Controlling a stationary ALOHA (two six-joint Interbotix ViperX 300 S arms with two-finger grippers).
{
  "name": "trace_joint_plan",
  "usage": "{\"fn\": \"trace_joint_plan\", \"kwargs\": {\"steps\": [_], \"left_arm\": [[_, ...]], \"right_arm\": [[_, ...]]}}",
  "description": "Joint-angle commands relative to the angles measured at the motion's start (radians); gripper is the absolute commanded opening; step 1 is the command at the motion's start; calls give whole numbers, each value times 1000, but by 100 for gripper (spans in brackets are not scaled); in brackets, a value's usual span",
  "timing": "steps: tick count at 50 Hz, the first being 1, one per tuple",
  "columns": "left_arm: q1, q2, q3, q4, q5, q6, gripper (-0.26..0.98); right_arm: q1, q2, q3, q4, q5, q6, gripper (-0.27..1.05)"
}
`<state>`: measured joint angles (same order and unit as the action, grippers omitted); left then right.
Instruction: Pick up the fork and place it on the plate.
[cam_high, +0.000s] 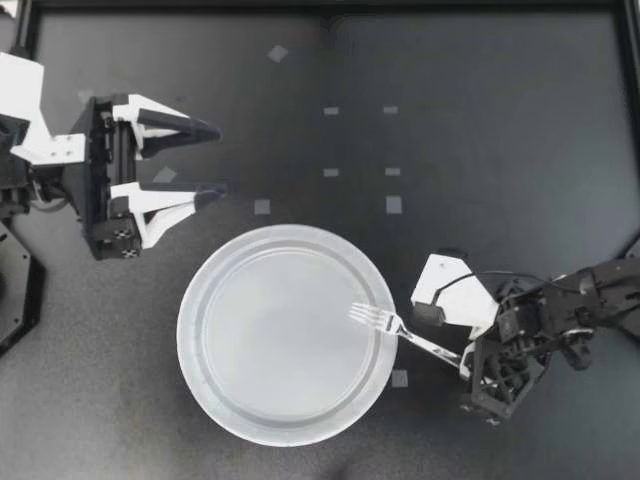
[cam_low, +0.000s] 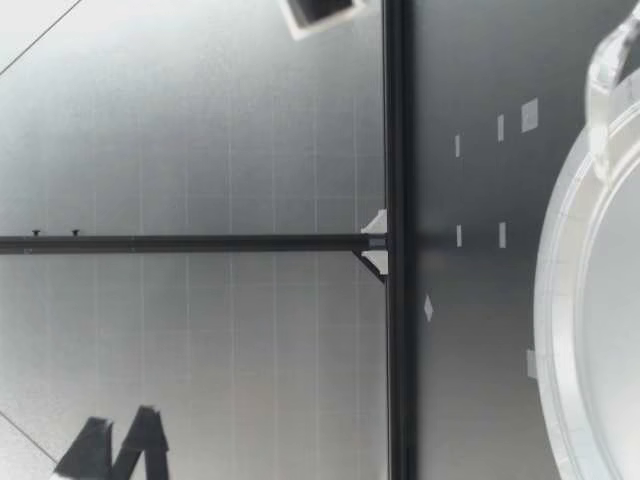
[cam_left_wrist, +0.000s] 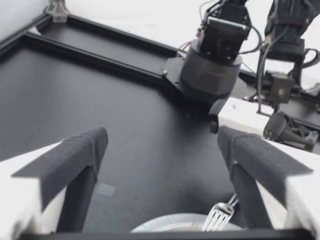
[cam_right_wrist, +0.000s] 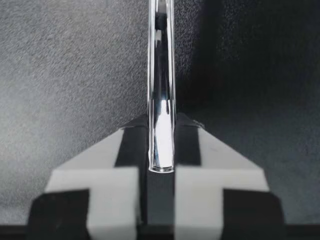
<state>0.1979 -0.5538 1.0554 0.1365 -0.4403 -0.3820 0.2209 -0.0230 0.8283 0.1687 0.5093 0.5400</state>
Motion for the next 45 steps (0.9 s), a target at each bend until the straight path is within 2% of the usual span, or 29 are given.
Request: {"fn": "trace_joint_plan", "kwargs": {"steps": [1, 15, 22, 29, 33, 45], "left_arm": [[3, -38, 0, 0, -11, 3, 91], [3, -75, 18, 0, -12, 6, 91], [2, -75, 21, 0, -14, 6, 91], [3, -75, 23, -2, -14, 6, 91], [3, -75, 25, -2, -14, 6, 91], [3, -77, 31, 0, -14, 6, 91]], "right_arm": [[-8, 3, -34, 12, 23, 23, -19], [-11, 29, -84, 20, 91, 61, -16], [-11, 31, -92, 20, 92, 63, 3], [-12, 38, -92, 20, 92, 66, 37], [-12, 49, -92, 21, 92, 64, 51], [-18, 38, -101, 20, 92, 64, 52]]}}
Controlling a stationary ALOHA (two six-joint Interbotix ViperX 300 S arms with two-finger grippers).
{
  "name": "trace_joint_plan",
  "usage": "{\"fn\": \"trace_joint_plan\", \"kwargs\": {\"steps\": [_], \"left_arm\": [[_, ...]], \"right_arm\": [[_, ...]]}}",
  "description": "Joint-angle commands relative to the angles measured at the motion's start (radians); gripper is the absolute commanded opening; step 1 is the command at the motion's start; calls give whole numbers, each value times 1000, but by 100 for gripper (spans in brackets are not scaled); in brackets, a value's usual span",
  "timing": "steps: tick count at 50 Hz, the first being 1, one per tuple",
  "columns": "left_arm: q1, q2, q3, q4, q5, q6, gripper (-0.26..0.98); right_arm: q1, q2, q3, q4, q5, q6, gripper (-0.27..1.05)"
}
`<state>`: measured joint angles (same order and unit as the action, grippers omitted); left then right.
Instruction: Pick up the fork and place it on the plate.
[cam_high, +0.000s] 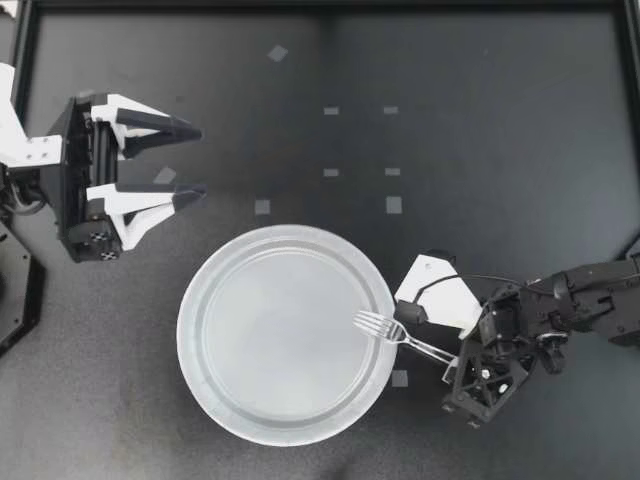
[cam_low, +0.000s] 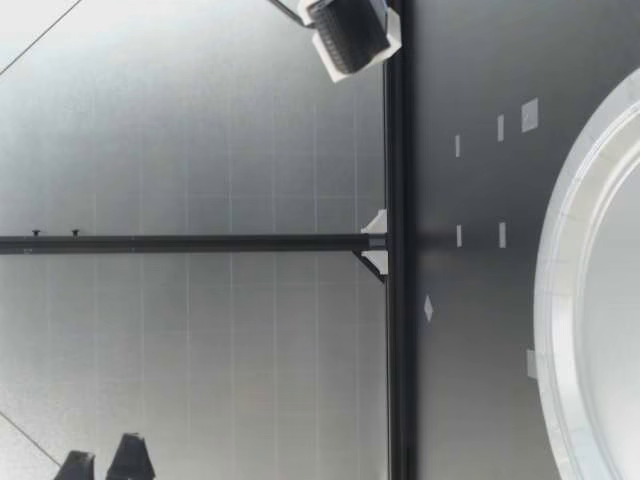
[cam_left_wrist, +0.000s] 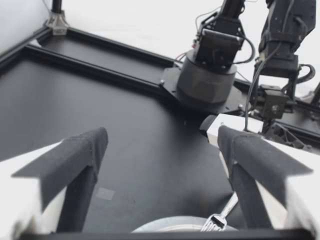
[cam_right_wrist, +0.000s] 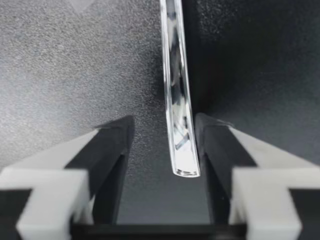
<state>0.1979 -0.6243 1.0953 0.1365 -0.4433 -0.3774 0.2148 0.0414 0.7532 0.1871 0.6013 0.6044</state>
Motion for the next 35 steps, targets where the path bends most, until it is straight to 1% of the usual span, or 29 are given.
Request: {"fn": "trace_joint_plan", "kwargs": {"steps": [1, 10, 18, 21, 26, 29, 35], "left_arm": [[3, -6, -11, -2, -11, 2, 91], [3, -12, -9, 0, -6, 6, 91], [3, -11, -2, 0, 0, 17, 91], [3, -12, -3, 0, 0, 23, 91], [2, -12, -5, 0, 0, 41, 91], [2, -12, -3, 0, -2, 58, 91], [2, -12, 2, 0, 0, 66, 91]], "right_arm": [[-15, -37, -28, 2, 2, -2, 52], [-84, -164, -37, -17, -3, -8, 52], [-135, -264, -64, -97, -80, -17, 52], [-137, -290, -80, -146, -169, -48, 52], [-138, -305, -78, -199, -351, -114, 52], [-141, -304, -61, -213, -449, -150, 52], [-161, -284, 12, -210, -606, -189, 52]]}}
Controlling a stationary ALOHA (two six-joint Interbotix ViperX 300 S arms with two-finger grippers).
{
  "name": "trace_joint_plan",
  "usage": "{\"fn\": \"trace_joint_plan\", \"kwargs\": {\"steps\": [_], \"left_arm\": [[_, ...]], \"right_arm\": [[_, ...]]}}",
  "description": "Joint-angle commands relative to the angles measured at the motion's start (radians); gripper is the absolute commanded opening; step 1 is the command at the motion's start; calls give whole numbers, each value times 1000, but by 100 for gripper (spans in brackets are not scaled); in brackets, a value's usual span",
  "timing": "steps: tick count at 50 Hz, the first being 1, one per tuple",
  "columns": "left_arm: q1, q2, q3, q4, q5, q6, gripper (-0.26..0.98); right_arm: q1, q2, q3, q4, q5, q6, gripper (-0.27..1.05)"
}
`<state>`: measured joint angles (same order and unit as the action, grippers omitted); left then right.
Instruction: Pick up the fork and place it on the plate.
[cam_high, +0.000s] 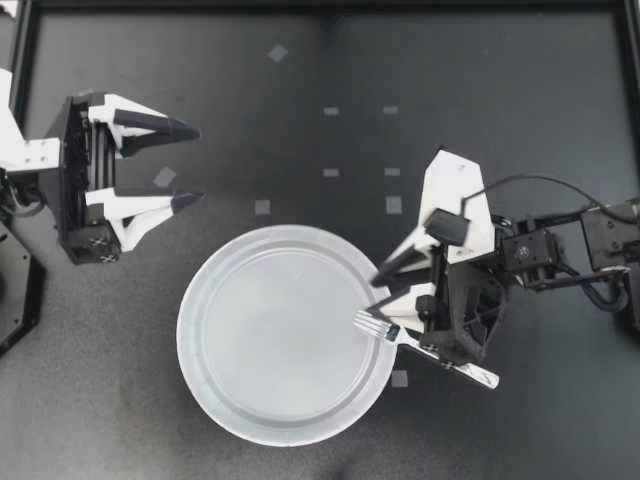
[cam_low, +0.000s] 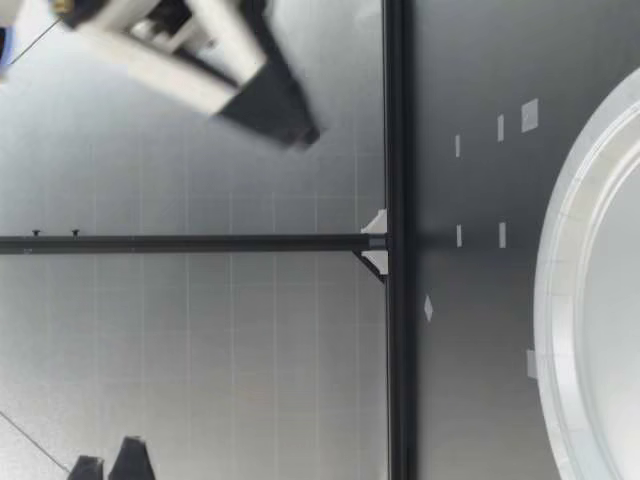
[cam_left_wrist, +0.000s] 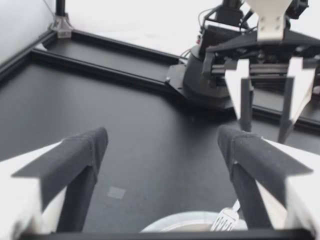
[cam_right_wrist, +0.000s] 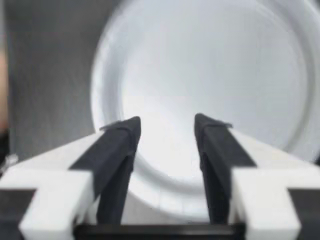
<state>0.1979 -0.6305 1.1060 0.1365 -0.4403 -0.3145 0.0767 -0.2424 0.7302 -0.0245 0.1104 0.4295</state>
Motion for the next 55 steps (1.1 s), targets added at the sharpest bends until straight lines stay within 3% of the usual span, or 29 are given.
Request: {"fn": "trace_joint_plan", "kwargs": {"steps": [1, 17, 33, 55], "left_arm": [[3, -6, -8, -2, -3, 3, 91], [3, -8, 12, 0, -35, 15, 90], [2, -28, 17, 0, -35, 6, 90], [2, -149, 52, 0, -35, 9, 90]], "right_arm": [[-25, 2, 46, 2, -133, -15, 52], [-37, -34, 189, -3, -528, -95, 52], [-46, -60, 186, -2, -534, -117, 52], [-46, -57, 183, -5, -463, -164, 52]]}}
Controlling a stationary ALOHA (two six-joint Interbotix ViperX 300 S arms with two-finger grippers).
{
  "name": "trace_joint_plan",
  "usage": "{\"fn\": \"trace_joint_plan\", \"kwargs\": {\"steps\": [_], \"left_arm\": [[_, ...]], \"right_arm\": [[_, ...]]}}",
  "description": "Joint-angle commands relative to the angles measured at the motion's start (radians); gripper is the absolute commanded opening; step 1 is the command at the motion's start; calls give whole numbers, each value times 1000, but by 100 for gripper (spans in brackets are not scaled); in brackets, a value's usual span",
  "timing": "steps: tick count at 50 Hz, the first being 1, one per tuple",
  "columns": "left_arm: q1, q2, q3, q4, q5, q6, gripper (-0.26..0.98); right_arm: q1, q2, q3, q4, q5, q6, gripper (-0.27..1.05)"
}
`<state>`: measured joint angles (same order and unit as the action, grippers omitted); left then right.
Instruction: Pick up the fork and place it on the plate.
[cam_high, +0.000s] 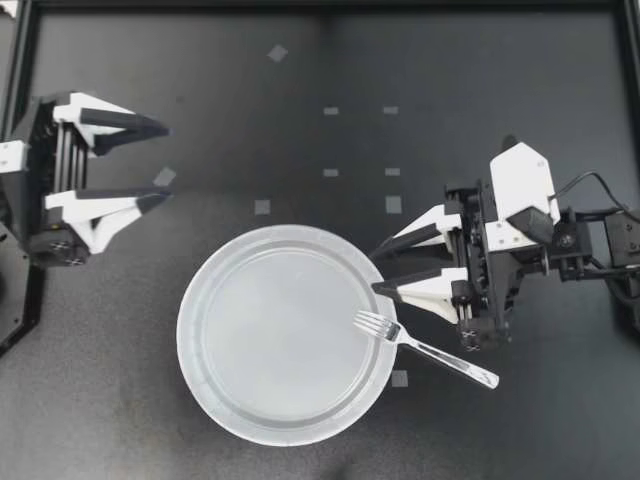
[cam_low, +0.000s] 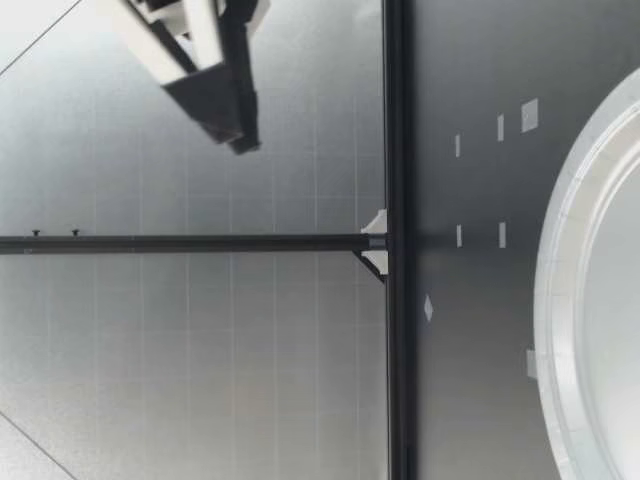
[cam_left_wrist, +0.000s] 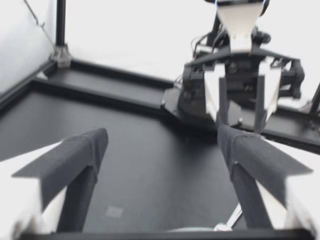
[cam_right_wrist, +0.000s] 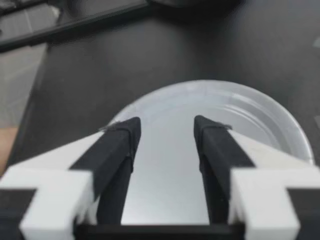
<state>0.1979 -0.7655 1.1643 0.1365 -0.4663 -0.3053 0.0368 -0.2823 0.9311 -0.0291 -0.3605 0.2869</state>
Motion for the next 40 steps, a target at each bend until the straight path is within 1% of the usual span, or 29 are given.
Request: {"fn": "trace_joint_plan", "kwargs": {"steps": [1, 40], "left_arm": [[2, -15, -6, 0, -9, 0, 90], [3, -17, -12, 0, 3, -8, 90]], "right_arm": [[-6, -17, -20, 0, 8, -23, 52], [-5, -12, -40, 2, 8, -23, 52]]}}
